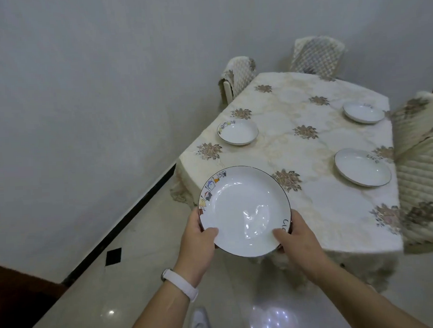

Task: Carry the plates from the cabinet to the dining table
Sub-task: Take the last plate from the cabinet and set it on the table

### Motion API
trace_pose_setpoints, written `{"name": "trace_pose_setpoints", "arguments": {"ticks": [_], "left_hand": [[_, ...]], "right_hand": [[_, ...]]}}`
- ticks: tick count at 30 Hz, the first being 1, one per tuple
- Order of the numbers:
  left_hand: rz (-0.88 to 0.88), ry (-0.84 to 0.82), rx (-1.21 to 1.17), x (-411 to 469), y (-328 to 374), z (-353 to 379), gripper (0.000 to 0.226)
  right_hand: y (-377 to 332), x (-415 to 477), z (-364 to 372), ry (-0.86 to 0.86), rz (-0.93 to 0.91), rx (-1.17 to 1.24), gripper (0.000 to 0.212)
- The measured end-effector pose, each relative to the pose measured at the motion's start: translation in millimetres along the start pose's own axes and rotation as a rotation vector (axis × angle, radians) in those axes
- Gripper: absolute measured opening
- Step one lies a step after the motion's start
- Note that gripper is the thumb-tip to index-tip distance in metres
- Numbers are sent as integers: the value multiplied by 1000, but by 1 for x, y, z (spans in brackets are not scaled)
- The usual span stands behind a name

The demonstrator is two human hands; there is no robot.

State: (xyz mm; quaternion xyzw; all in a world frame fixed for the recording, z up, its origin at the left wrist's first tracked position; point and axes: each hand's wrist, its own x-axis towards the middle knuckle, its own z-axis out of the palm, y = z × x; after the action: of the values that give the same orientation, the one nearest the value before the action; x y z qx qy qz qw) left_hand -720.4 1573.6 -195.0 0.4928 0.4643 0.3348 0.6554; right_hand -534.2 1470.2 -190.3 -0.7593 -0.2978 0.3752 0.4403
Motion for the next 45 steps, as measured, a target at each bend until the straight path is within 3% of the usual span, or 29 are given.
{"name": "trace_pose_setpoints", "arguments": {"ticks": [9,21,27,33,45], "left_hand": [[37,-263,52,119,43,-27,50],[-43,-506,221,200,26,37,50],[-8,-578,453,248,6,65,48],[-103,-587,673,293,-20,97,46],[-247,-540,829,333,-63,138,41]], "right_hand": [[-52,58,38,212,30,35,33],[-18,97,10,433,186,139,29],[19,146,-2,409,283,140,33],[50,193,-21,335,360,52,47],[92,252,-52,208,478,-45,49]]}}
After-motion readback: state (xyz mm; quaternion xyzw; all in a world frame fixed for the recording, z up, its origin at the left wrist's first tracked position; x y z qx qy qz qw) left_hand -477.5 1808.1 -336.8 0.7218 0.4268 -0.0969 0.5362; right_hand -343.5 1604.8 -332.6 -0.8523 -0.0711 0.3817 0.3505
